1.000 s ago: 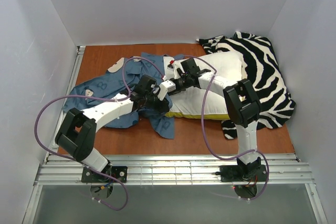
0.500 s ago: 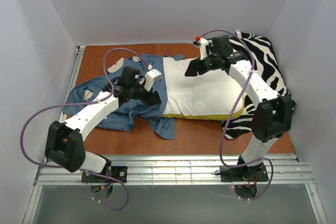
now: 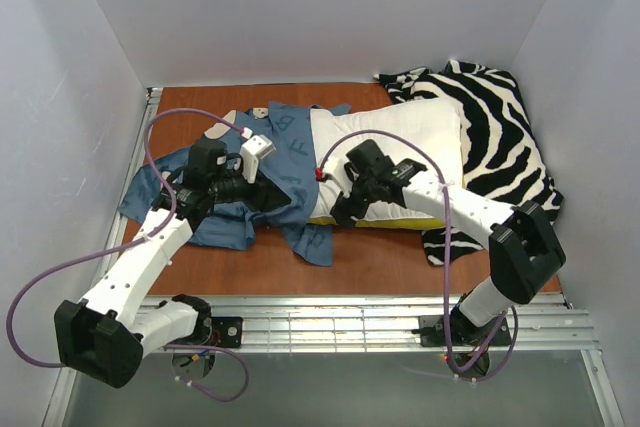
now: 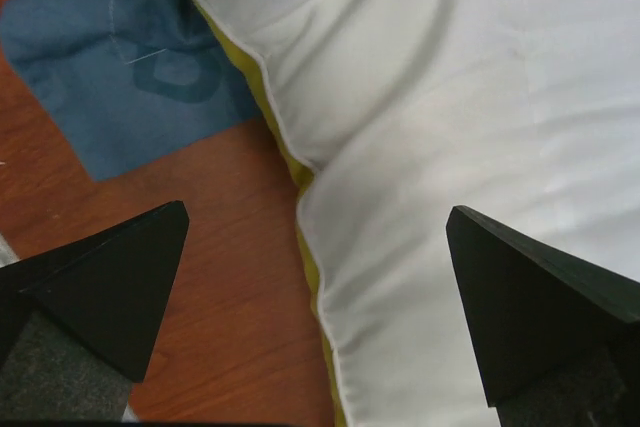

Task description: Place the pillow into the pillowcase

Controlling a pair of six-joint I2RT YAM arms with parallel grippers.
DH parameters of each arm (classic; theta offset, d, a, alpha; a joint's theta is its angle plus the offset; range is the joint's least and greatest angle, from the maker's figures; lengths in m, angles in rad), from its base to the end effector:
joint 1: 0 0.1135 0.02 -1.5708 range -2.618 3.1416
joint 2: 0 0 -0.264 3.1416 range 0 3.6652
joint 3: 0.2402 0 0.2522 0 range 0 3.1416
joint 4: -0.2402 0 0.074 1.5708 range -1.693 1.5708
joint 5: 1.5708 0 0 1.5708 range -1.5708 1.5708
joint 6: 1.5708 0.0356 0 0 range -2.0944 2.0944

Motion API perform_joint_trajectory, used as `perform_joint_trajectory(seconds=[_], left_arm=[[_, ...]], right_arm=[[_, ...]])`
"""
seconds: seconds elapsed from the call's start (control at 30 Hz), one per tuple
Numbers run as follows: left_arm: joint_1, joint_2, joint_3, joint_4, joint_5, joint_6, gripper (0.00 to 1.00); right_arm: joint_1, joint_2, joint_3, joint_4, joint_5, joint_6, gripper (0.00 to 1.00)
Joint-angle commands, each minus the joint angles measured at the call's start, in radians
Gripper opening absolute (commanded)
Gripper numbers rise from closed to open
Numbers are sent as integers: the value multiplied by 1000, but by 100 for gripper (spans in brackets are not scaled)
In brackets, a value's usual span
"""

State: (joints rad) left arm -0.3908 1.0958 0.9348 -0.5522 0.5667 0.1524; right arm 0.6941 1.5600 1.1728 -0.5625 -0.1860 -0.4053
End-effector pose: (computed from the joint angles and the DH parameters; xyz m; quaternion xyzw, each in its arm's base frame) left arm 0.2048 -0.1050 0.3002 0.3462 0.8100 -0.2999 0.3661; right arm 0.2495 0.2162 0.2519 -0.5195 0.7936 0.1313 0.2884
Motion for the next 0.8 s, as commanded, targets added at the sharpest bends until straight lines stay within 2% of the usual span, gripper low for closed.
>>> perform_joint_trajectory(seconds=[0.0, 0.13, 0.2, 0.23, 0.3, 0.33, 0.37, 0.4, 0.43, 0.47, 0.5, 0.57, 0.6, 0.67, 0.7, 0.77], left_arm=[[91, -17, 9, 3, 145, -175, 70], [113, -43, -5, -34, 157, -157, 71], [113, -60, -13, -84, 159, -61, 71], [115, -76, -17, -95, 159, 40, 72], [113, -151, -66, -109, 133, 171, 72], [113, -181, -91, -123, 124, 227, 72], [113, -229, -129, -143, 124, 386, 72], [113, -256, -154, -190, 131, 462, 72], [113, -283, -175, -210, 134, 548, 72], [113, -306, -195, -224, 137, 615, 72], [106, -353, -239, -227, 143, 742, 72], [86, -376, -269, -227, 157, 855, 71], [38, -373, -289, -200, 154, 934, 70], [-43, -353, -313, -125, 66, 946, 70], [-153, -341, -327, -38, 8, 949, 68], [-296, -310, -379, 59, -117, 963, 67]], right_arm=[[77, 0, -53, 229, 221, -79, 99], [150, 110, -107, 329, 402, -148, 99], [154, 182, -95, 340, 421, -158, 98], [154, 202, -84, 346, 433, -164, 97], [153, 247, -64, 351, 442, -168, 90], [154, 283, -55, 346, 435, -167, 72], [154, 296, -38, 346, 425, -161, 62], [151, 310, -29, 343, 409, -156, 38], [153, 313, -12, 313, 357, -147, 26], [151, 311, 16, 303, 333, -135, 9], [151, 299, 36, 288, 276, -127, 2], [151, 279, 66, 239, 217, -98, 1], [151, 258, 95, 227, 151, -89, 1], [150, 247, 126, 192, 105, -66, 1], [150, 245, 158, 178, 88, -57, 1], [147, 247, 182, 155, 45, -40, 1]])
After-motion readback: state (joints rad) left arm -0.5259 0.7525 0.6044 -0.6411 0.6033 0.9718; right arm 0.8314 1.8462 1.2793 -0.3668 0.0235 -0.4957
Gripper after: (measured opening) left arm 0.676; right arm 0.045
